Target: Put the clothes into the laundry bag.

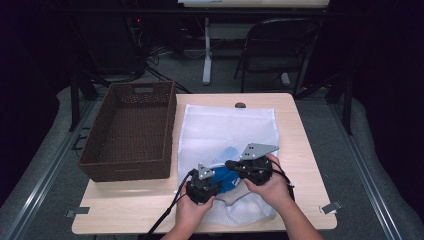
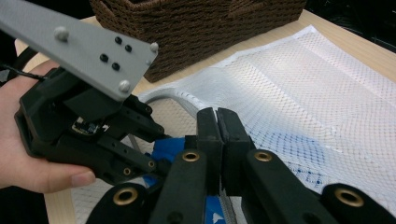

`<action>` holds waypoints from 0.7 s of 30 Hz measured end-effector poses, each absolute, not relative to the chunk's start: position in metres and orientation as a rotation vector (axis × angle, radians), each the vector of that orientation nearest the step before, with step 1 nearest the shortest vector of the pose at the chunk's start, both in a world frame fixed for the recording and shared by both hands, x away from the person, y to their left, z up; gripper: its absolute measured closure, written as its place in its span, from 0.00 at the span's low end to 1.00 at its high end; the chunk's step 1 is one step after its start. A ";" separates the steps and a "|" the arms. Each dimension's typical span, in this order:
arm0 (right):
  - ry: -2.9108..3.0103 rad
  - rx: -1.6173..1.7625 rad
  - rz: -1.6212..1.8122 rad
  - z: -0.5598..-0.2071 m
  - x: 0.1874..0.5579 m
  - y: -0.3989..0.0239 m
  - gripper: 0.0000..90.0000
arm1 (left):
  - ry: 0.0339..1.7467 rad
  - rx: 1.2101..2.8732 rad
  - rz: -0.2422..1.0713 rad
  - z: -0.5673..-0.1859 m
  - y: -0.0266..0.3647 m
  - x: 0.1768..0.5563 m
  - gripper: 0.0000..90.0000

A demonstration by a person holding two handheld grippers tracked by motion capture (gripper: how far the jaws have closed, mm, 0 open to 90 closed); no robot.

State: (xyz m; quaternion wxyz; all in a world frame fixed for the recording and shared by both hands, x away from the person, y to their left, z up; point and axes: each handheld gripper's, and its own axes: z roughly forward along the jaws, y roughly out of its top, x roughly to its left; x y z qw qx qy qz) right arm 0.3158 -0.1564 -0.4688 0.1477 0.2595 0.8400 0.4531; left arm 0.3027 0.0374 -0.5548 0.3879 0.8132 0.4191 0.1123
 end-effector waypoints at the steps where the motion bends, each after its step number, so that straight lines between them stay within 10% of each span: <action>1: 2.416 0.746 1.304 -0.469 0.316 -0.156 0.99 | 1.070 2.062 0.289 -0.554 0.037 0.303 0.83; 21: 2.421 0.743 1.302 -0.469 0.315 -0.155 0.99 | 1.092 2.017 0.305 -0.539 0.035 0.316 0.82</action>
